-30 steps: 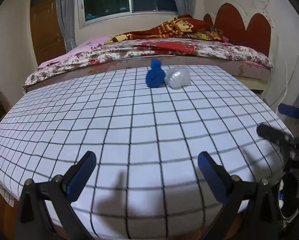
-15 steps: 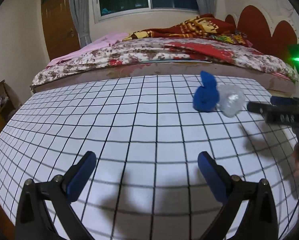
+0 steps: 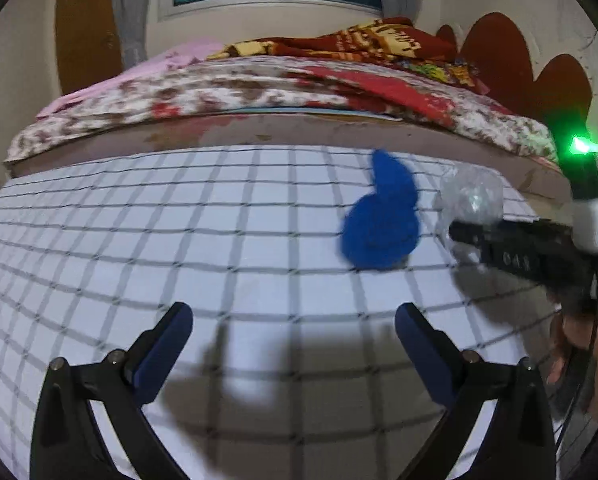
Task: Collect trash
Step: 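Grasp the blue knit hat with the left gripper while the right gripper grasps the clear plastic bag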
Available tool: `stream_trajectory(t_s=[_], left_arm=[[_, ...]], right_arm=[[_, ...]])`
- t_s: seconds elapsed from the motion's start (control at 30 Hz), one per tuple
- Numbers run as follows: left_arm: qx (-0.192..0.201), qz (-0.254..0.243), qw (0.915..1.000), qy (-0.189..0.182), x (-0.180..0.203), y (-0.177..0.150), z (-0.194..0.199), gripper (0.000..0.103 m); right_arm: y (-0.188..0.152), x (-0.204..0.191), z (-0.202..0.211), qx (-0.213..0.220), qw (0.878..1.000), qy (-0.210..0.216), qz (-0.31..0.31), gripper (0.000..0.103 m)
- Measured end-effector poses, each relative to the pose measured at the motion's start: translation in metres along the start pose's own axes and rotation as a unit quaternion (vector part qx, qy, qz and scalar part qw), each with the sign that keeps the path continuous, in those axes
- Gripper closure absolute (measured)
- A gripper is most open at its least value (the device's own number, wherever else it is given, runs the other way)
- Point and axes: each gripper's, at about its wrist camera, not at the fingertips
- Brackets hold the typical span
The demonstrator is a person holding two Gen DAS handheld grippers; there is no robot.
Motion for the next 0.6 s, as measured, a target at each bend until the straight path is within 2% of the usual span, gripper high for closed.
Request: stream_trajectory(t_s=[0.13,0.27,0.37,0.4,0.43,0.6], left_arm=[[-0.002,-0.012,0.9998,-0.017,0.026,0.012,-0.023,0.005],[-0.009,-0.019,0.9996,-0.018,0.043,0.022,-0.045,0.007],[-0.029,-0.019,0.9993,-0.014,0.047,0.025,-0.059,0.018],[-0.036,-0.017,0.9991,-0.014,0.046,0.025,-0.062,0.027],[-0.041,-0.012,0.9987,-0.027,0.045,0.025,-0.065,0.048],[-0.033,-0.017,0.9981,-0.049,0.045,0.021,-0.047,0.051]], right_arm=[[-0.007,0.021,0.009,0.001,1.0,-0.002,0.001,0.059],[-0.012,0.037,0.017,0.002,1.0,-0.005,-0.002,0.059],[-0.014,0.044,0.021,-0.002,1.0,-0.005,-0.005,0.059],[-0.015,0.045,0.022,-0.002,1.0,-0.005,-0.005,0.059],[-0.016,0.045,0.024,-0.003,1.0,-0.004,-0.004,0.059],[-0.023,0.044,0.038,0.003,1.0,-0.003,0.003,0.06]])
Point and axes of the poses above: each gripper's, at about its wrist camera, not at the fingertips, and z roughly against the way its jaws point, x to its right, y to its top, and after that the axes turned 10 degrees about x, right-handed
